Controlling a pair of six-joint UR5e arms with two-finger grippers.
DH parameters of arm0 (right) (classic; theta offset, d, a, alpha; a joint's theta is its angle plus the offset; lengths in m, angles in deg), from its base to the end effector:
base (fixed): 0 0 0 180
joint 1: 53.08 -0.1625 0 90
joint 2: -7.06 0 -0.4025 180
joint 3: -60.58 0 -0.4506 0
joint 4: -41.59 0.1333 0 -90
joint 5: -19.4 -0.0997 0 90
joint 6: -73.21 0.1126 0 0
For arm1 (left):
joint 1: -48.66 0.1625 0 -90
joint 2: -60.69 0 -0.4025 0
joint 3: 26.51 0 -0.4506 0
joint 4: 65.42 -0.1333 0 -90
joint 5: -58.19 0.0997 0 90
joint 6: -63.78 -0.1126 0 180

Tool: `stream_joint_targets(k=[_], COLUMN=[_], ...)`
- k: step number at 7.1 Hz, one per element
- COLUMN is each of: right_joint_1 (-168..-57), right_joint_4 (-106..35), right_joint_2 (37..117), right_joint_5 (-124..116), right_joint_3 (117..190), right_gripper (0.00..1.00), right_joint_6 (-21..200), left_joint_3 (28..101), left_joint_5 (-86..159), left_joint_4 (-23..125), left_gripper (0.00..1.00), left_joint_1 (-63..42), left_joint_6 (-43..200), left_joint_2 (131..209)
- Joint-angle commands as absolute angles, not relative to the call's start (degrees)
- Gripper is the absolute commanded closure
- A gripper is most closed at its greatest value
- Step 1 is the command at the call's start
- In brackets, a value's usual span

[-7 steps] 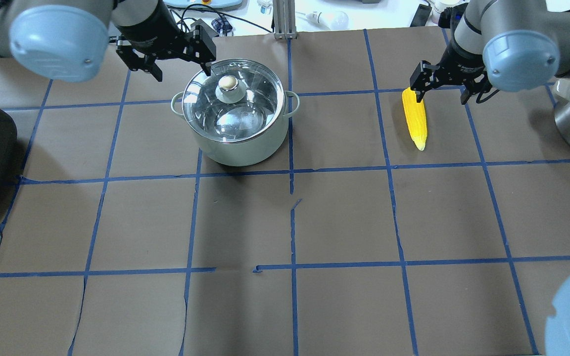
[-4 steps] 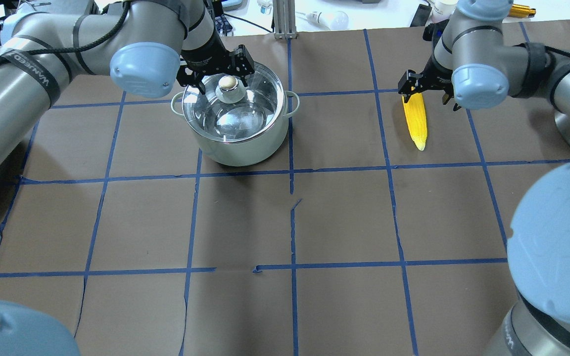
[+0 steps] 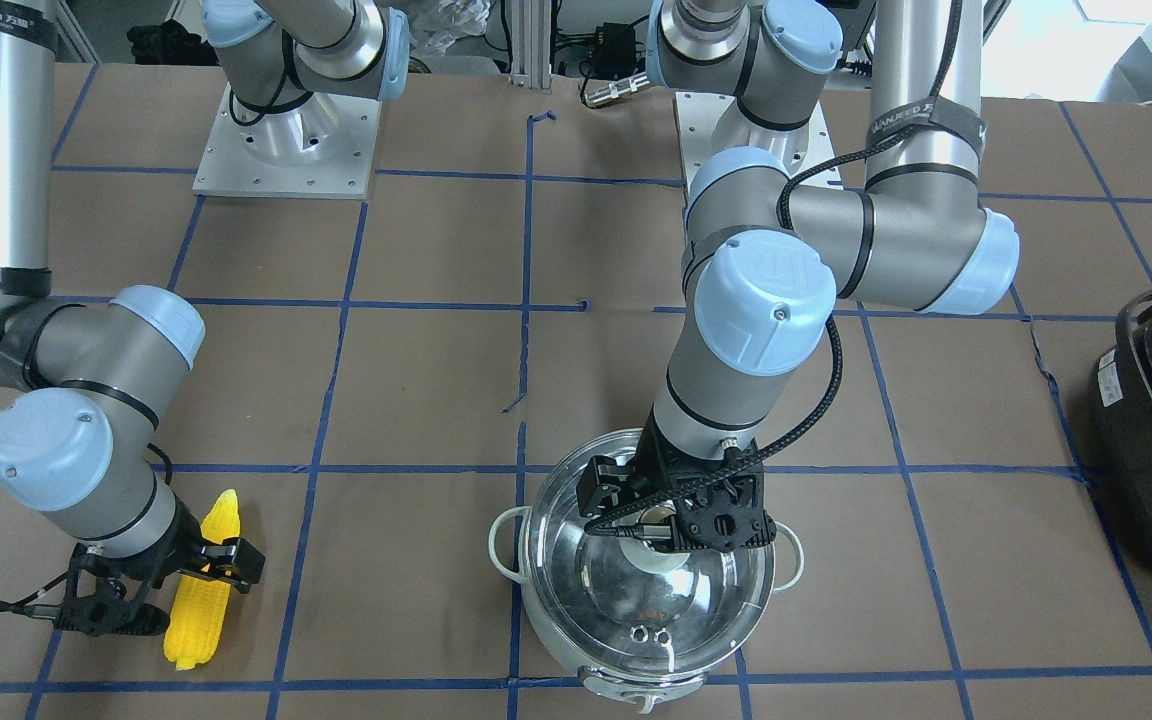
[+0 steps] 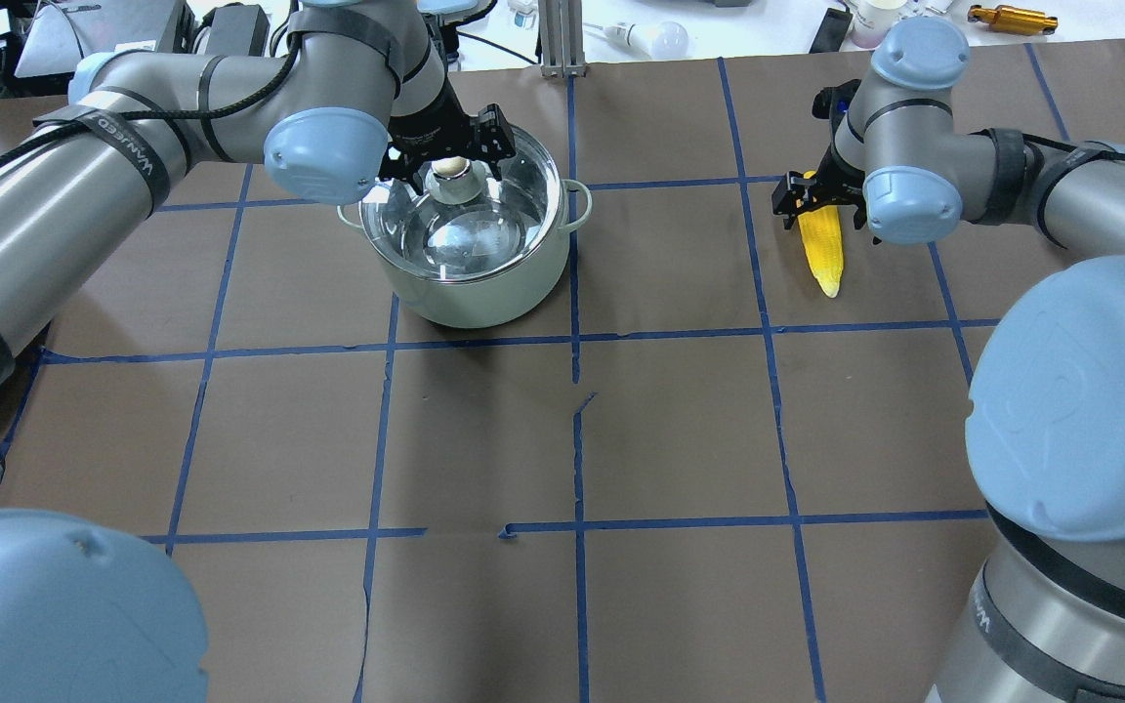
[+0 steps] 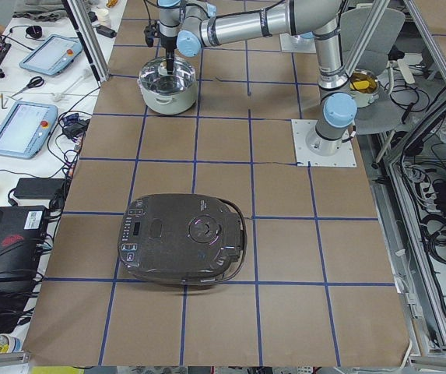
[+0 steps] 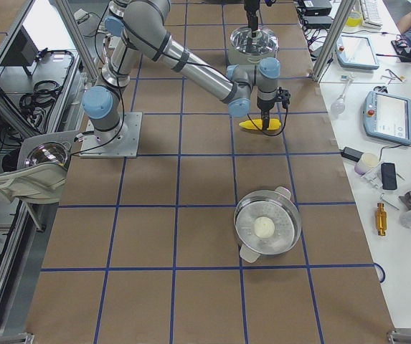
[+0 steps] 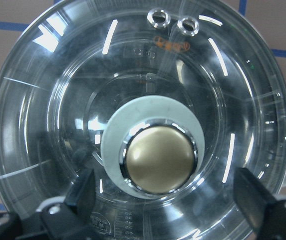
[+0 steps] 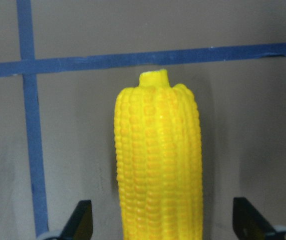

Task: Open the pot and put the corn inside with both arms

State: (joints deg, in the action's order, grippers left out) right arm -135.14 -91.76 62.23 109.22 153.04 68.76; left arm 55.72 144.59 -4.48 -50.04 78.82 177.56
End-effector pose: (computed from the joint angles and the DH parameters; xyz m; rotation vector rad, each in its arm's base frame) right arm 0.0358 -0.7112 0.1185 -0.0950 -3.1275 0.1652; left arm -0.2485 -0.6958 0.2807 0.1595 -3.0310 0.2392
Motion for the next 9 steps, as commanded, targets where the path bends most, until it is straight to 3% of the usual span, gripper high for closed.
stream_joint_targets(k=[1, 2, 3, 7, 9], right_joint_1=[-135.2, -135.1, -135.1, -135.2, -135.7], right_joint_4=[-91.8, -91.8, -91.8, -91.5, -90.0], right_joint_2=[60.9, 61.1, 61.0, 62.7, 65.5], right_joint_5=[110.0, 109.2, 109.1, 109.2, 109.7], right_joint_3=[153.4, 152.7, 152.7, 149.5, 147.2], right_gripper=[0.0, 0.33, 0.99, 1.0, 1.0], right_joint_6=[68.6, 68.6, 68.6, 69.8, 69.6], left_joint_3=[54.7, 54.8, 54.9, 54.6, 53.1], left_joint_5=[144.7, 145.0, 145.0, 145.2, 148.6], left_joint_4=[-5.2, -4.9, -4.5, -1.2, 3.6], left_gripper=[0.2, 0.32, 0.37, 0.69, 0.7], left_joint_1=[-50.0, -50.0, -50.0, -50.0, -48.3], left_joint_6=[79.0, 78.6, 78.5, 78.4, 76.8], left_joint_2=[178.5, 178.3, 177.9, 176.0, 173.3])
